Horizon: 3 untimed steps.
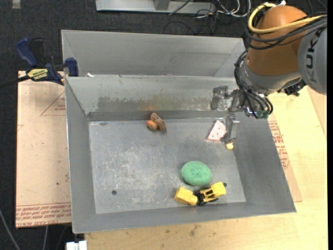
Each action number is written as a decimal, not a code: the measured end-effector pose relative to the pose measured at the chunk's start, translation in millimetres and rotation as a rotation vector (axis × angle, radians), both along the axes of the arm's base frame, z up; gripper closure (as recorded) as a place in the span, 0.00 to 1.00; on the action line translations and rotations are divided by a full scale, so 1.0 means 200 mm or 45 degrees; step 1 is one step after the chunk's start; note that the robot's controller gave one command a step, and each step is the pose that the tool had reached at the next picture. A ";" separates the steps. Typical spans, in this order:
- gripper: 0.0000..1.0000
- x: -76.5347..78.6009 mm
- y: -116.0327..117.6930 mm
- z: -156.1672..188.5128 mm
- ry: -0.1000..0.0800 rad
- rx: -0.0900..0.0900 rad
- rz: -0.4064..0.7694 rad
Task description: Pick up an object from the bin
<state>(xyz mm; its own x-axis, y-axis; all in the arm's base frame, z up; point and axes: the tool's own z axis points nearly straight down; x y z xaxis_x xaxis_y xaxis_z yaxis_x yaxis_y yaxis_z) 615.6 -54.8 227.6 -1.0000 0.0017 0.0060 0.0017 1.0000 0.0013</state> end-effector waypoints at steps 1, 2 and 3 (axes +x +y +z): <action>0.00 0.01 0.00 0.03 -0.010 -0.001 0.002; 0.00 -0.11 0.06 -0.16 -0.014 -0.001 -0.043; 0.00 -0.12 0.12 -0.25 -0.005 -0.001 -0.177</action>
Offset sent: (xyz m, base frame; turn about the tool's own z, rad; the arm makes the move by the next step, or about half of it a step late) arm -0.0322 0.0178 -0.0489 0.0504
